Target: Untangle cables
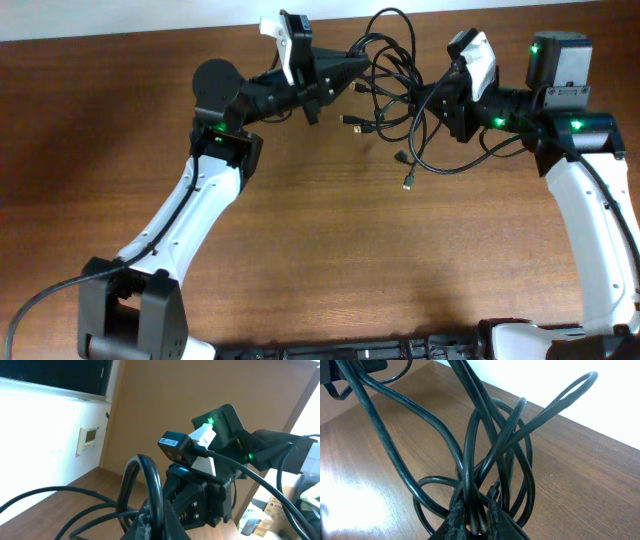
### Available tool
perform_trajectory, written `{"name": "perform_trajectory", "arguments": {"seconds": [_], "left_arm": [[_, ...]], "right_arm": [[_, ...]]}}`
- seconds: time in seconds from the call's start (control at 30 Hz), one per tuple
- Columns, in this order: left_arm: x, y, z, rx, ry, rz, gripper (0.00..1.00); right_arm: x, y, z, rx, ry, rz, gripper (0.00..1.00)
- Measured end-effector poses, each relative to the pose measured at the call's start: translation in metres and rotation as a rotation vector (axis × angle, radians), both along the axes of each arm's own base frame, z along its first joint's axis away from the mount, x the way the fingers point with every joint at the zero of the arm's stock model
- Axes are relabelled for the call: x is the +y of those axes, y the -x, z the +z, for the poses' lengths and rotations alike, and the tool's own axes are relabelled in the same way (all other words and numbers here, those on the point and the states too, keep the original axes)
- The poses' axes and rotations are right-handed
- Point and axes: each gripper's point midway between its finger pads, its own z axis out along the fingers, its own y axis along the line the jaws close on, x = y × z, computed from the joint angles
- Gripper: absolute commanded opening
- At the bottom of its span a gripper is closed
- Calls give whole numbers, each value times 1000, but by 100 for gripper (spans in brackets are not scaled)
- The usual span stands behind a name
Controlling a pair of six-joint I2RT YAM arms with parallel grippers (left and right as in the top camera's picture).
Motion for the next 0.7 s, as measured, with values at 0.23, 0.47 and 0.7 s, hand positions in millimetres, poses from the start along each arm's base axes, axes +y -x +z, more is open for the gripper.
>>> {"name": "perform_trajectory", "arguments": {"seconds": [0.23,0.47,0.7], "left_arm": [[-12,9,3,-2,17,-27,0],[4,8,13,-23,51,-48,0],[52,-18,9,6,33,19,0]], "right_arm": [[-8,-6,-6,30,28,-73,4],[-95,-32,-38,197,202,-690,4],[-168,-26,-41,264,160,-988,4]]}}
